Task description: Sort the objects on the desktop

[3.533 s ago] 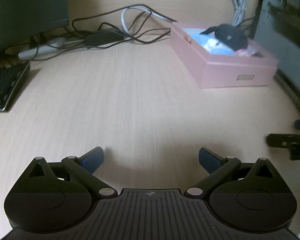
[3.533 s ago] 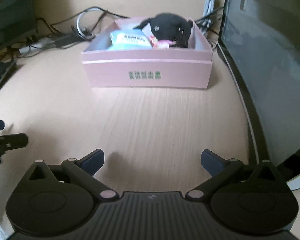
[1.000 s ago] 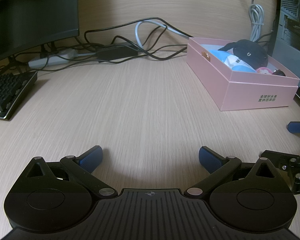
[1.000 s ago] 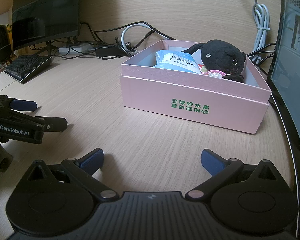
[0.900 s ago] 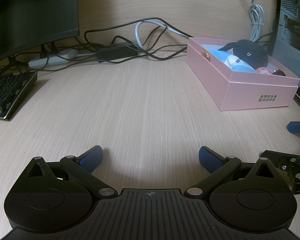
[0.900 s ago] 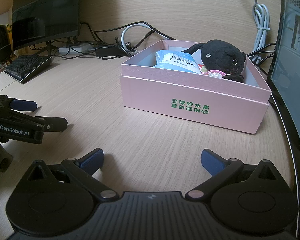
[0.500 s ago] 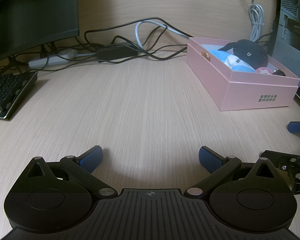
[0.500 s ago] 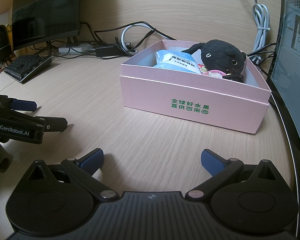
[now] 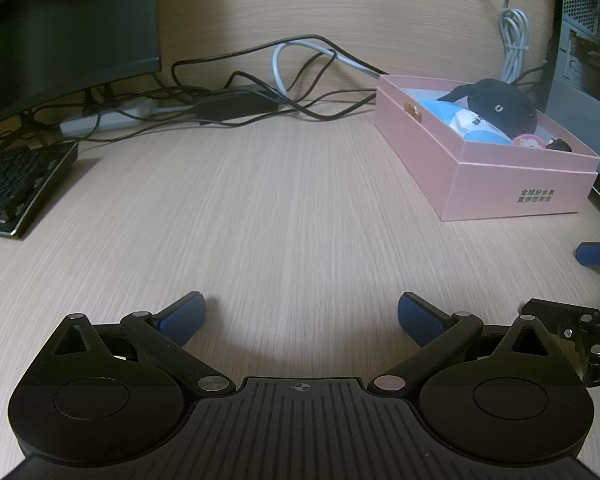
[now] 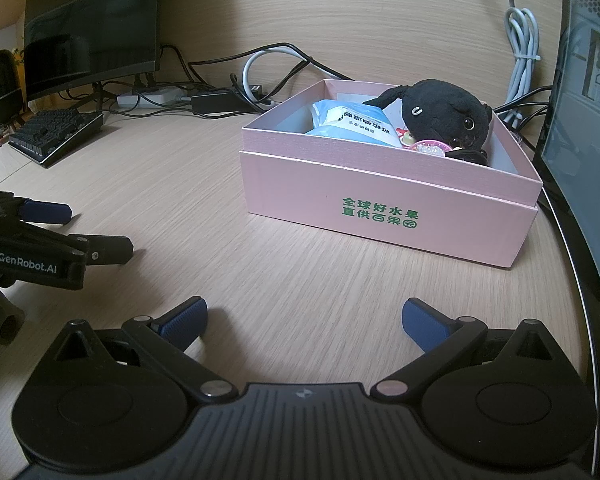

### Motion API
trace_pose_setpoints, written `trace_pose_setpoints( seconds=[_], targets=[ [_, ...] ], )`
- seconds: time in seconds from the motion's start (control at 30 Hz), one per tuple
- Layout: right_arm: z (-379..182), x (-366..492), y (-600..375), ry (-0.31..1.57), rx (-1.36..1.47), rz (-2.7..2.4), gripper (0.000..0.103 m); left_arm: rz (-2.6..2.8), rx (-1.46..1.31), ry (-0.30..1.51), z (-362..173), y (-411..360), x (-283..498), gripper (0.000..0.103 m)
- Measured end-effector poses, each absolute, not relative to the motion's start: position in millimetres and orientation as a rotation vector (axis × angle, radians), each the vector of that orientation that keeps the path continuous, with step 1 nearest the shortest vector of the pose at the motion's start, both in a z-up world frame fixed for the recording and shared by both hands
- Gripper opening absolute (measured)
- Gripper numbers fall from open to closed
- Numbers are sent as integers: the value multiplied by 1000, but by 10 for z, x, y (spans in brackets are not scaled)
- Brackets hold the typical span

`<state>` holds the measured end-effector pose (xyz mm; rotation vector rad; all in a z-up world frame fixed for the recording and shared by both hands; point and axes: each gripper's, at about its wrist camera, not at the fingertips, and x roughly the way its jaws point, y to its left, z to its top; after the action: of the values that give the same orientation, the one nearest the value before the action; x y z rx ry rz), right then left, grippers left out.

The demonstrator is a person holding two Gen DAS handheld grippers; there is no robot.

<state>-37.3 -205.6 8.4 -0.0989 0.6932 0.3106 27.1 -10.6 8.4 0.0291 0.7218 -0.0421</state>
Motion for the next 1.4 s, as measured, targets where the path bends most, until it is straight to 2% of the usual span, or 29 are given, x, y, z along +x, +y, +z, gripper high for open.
trace_pose_setpoints(
  seconds=[1.4],
  targets=[
    [64, -348, -2057, 693, -100, 311, 103, -71, 36, 731, 94, -85, 171, 103]
  ],
)
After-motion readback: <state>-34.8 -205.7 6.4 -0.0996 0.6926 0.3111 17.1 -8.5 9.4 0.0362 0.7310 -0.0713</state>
